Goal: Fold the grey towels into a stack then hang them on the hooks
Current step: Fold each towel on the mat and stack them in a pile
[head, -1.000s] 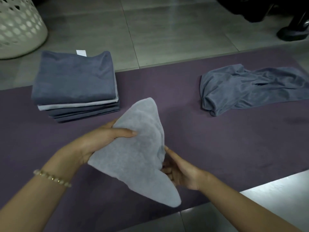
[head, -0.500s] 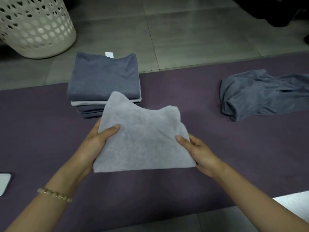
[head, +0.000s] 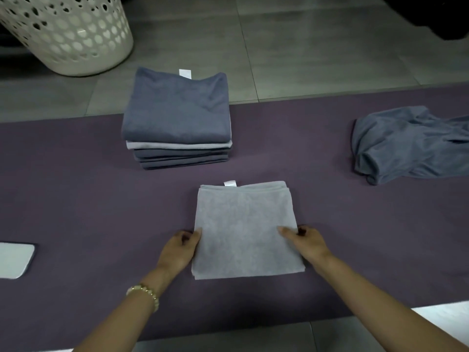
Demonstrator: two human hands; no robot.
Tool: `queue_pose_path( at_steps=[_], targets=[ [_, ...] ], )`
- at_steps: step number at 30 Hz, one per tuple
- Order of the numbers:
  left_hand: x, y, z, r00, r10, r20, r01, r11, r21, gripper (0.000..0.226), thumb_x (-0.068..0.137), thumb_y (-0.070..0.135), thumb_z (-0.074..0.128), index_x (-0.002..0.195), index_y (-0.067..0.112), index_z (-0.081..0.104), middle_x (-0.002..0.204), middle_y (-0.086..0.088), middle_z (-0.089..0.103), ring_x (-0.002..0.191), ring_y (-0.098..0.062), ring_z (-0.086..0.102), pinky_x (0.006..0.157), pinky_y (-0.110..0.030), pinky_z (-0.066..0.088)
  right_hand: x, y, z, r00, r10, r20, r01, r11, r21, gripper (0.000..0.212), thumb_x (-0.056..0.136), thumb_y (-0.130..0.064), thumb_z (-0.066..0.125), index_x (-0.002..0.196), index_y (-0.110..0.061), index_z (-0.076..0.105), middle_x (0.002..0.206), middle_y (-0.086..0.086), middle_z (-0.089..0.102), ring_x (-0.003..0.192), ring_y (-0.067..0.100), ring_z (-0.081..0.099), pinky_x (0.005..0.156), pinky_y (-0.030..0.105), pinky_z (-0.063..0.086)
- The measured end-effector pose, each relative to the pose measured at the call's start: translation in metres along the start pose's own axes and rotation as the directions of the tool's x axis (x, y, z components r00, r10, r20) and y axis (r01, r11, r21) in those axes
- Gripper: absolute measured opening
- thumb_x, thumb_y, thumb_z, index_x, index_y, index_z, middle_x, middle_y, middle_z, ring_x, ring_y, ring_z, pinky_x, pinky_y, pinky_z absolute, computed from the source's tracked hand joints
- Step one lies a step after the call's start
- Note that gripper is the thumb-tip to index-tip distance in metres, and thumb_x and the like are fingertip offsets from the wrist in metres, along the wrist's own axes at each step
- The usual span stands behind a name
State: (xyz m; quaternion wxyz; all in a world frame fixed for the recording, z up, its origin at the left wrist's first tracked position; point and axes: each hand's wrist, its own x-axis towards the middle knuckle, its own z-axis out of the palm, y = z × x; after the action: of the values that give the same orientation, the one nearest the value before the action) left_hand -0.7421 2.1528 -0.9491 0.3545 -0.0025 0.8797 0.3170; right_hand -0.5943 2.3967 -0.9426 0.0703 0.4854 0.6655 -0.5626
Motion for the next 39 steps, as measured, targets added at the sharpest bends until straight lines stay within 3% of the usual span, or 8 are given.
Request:
queue_pose_path(
  at_steps=[6, 9, 11, 14, 20, 29, 34, 39],
  targets=[
    [-0.007, 0.016, -0.003, 0.969, -0.022, 0.247, 0.093, 0.955, -0.281, 0.049, 0.077, 0.037, 0.075, 0.116, 0.012, 0.059, 0.111, -0.001, 0.068, 0.096, -0.012, 0.065, 0.073, -0.019, 0.051, -0.009, 0.0, 0.0, 0.986, -0.008, 0.169, -0.011, 0.994, 0.108, 0.033, 0.082, -0.038, 0.07, 0.109, -0.02, 0.063, 0.101, -0.004, 0.071, 0.089, 0.011, 0.069, 0.066, 0.019, 0.053],
    [-0.016, 0.03, -0.002, 0.915, -0.002, 0.404, 0.205, 0.863, -0.461, 0.051, 0.079, 0.029, 0.076, 0.123, 0.011, 0.058, 0.111, -0.004, 0.07, 0.099, -0.017, 0.068, 0.08, -0.026, 0.054, -0.014, -0.003, -0.004, 0.974, -0.102, 0.201, 0.085, 0.992, 0.094, 0.031, 0.089, -0.034, 0.062, 0.119, -0.025, 0.056, 0.11, -0.007, 0.069, 0.096, 0.01, 0.068, 0.077, 0.024, 0.054],
    [-0.021, 0.039, -0.005, 0.902, 0.034, 0.43, 0.207, 0.841, -0.5, 0.044, 0.083, 0.028, 0.071, 0.123, 0.015, 0.058, 0.108, -0.002, 0.072, 0.096, -0.015, 0.069, 0.074, -0.024, 0.056, -0.018, -0.013, -0.009, 0.971, -0.16, 0.177, 0.143, 0.984, 0.103, 0.025, 0.093, -0.027, 0.059, 0.117, -0.026, 0.055, 0.109, -0.006, 0.069, 0.094, 0.009, 0.068, 0.073, 0.02, 0.053],
    [-0.026, 0.053, -0.02, 0.916, 0.114, 0.384, 0.144, 0.8, -0.582, 0.035, 0.087, 0.023, 0.064, 0.121, 0.021, 0.056, 0.103, 0.001, 0.073, 0.091, -0.014, 0.07, 0.073, -0.025, 0.056, -0.031, -0.04, -0.019, 0.942, -0.278, 0.187, 0.255, 0.957, 0.136, 0.026, 0.094, -0.022, 0.057, 0.118, -0.03, 0.058, 0.106, -0.009, 0.071, 0.093, 0.007, 0.068, 0.07, 0.018, 0.053],
    [-0.046, 0.094, -0.079, 0.913, 0.305, 0.272, -0.052, 0.746, -0.664, 0.051, 0.078, 0.031, 0.072, 0.126, 0.03, 0.052, 0.108, 0.005, 0.072, 0.098, -0.014, 0.068, 0.081, -0.031, 0.053, -0.061, -0.117, -0.036, 0.861, -0.495, 0.122, 0.472, 0.864, 0.176, 0.028, 0.094, -0.022, 0.056, 0.12, -0.032, 0.058, 0.107, -0.011, 0.07, 0.095, 0.007, 0.068, 0.071, 0.019, 0.054],
    [-0.02, 0.175, -0.205, 0.908, 0.414, -0.068, -0.348, 0.654, -0.672, 0.04, 0.087, 0.016, 0.064, 0.123, 0.028, 0.054, 0.114, 0.005, 0.068, 0.098, -0.012, 0.068, 0.071, -0.023, 0.056, -0.035, -0.264, 0.004, 0.738, -0.675, -0.014, 0.659, 0.715, 0.233, 0.02, 0.094, -0.017, 0.057, 0.109, -0.03, 0.059, 0.095, -0.018, 0.068, 0.081, -0.005, 0.065, 0.063, 0.008, 0.048],
    [0.044, 0.188, -0.248, 0.898, 0.382, -0.218, -0.431, 0.667, -0.608, 0.052, 0.084, 0.021, 0.07, 0.132, 0.028, 0.051, 0.117, 0.004, 0.066, 0.103, -0.015, 0.065, 0.081, -0.029, 0.053, 0.026, -0.306, 0.05, 0.789, -0.614, -0.006, 0.587, 0.751, 0.3, 0.023, 0.095, -0.018, 0.056, 0.117, -0.02, 0.059, 0.106, -0.004, 0.068, 0.088, 0.008, 0.065, 0.067, 0.015, 0.052],
    [0.095, 0.139, -0.208, 0.948, 0.064, -0.311, -0.244, 0.774, -0.584, 0.054, 0.082, 0.014, 0.073, 0.131, 0.004, 0.052, 0.122, -0.013, 0.063, 0.095, -0.02, 0.061, 0.083, -0.03, 0.049, 0.079, -0.271, 0.083, 0.95, -0.312, 0.014, 0.302, 0.928, 0.22, 0.029, 0.09, -0.009, 0.062, 0.118, -0.002, 0.057, 0.1, 0.008, 0.061, 0.088, 0.019, 0.058, 0.074, 0.028, 0.046]
  ],
)
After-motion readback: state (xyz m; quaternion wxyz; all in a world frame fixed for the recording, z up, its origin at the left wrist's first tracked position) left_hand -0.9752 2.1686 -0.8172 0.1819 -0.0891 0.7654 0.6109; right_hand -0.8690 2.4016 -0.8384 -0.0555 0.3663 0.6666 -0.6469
